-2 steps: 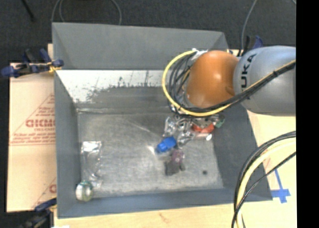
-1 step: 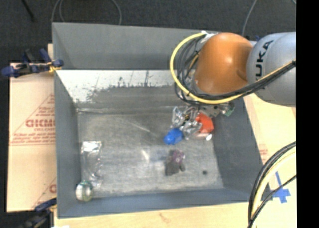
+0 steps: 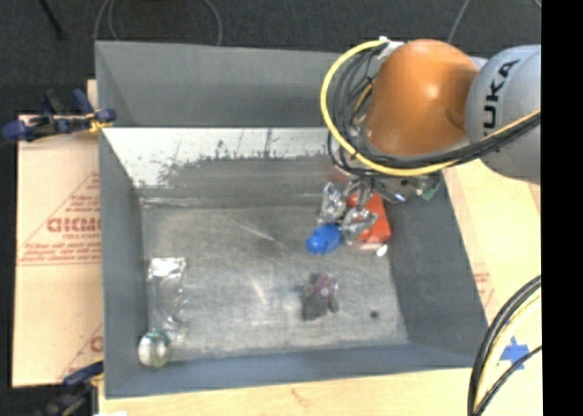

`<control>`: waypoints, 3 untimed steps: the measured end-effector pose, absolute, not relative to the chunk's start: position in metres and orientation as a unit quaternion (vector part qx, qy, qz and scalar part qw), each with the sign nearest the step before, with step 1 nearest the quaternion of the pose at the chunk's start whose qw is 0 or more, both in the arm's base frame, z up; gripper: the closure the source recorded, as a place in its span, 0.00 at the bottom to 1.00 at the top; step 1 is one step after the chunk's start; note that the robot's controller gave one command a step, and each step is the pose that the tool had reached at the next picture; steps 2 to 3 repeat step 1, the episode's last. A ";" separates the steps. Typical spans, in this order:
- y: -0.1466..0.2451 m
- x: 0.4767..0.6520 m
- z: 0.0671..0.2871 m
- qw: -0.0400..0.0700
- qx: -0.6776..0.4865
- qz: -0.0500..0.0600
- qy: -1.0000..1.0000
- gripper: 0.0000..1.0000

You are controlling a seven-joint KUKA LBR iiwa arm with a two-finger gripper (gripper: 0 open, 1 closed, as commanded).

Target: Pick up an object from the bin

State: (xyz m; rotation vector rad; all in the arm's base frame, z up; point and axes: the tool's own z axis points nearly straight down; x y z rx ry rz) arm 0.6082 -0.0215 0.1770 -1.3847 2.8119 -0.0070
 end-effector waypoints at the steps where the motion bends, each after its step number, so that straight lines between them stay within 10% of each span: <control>1: -0.022 0.610 0.185 0.003 -0.439 -0.001 0.899 1.00; 3: -0.022 0.610 0.185 0.003 -0.439 -0.001 0.899 1.00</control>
Offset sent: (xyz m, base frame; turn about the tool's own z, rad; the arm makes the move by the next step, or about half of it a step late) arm 0.0000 0.0001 0.0063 0.0000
